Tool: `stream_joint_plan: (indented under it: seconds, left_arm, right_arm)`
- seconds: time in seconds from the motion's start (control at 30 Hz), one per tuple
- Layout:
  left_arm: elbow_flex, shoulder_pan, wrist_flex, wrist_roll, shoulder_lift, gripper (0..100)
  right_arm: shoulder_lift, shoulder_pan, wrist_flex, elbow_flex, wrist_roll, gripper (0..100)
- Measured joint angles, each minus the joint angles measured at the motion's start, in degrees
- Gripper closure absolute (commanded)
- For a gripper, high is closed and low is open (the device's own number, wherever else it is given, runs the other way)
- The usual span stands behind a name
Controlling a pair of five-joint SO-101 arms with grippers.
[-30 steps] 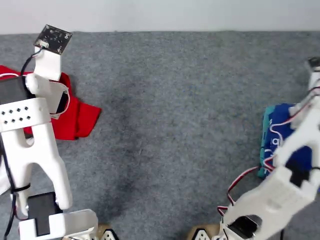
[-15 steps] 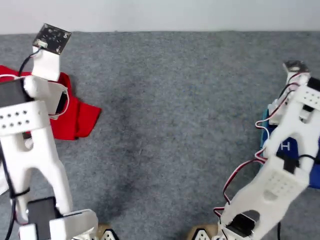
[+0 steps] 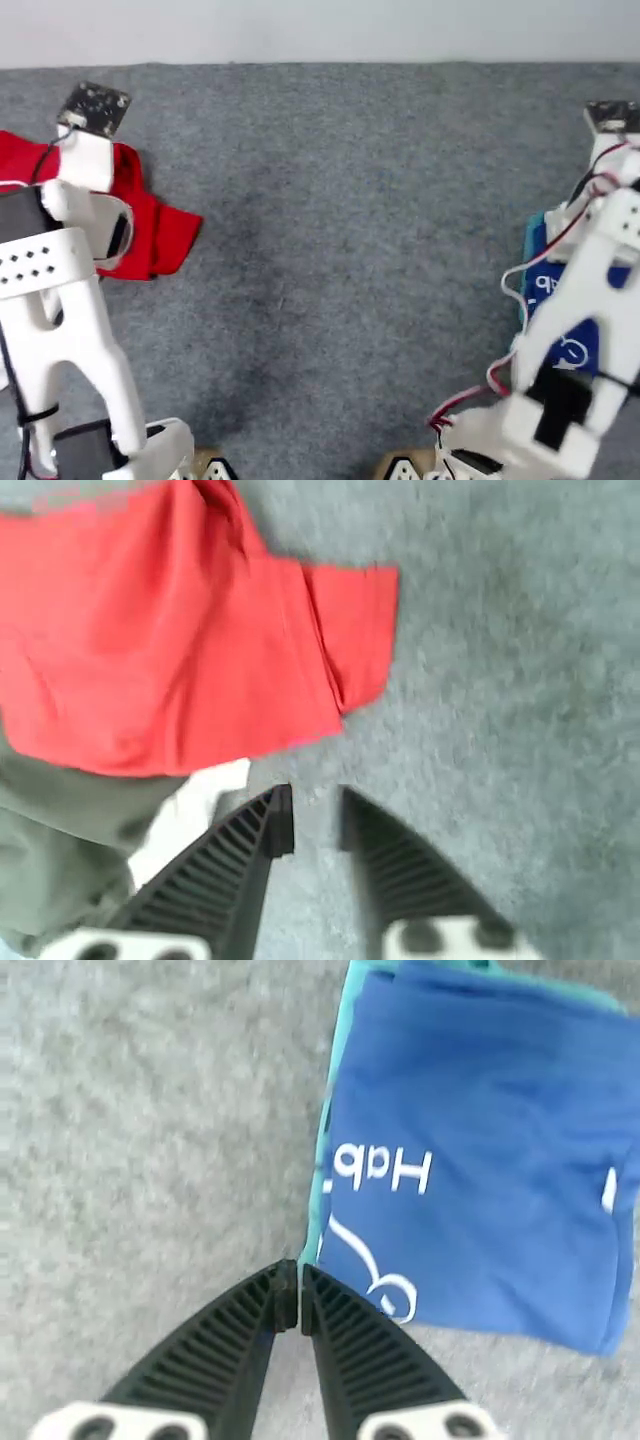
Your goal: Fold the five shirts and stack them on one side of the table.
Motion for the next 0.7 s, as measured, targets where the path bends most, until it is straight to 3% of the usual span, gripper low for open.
stream_joint_plan:
  seconds: [0.23,0.7]
  left_arm:
    - [8.79,0.0,-8.09,-1.67,3.16,78]
    - [7.21,0.0,-21.27,-3.43,29.45,78]
  right_arm:
    - [-16.18,0.0,0.0,18.29,0.0,99.0]
    - [-36.04,0.0,0.0,41.93,-0.09,99.0]
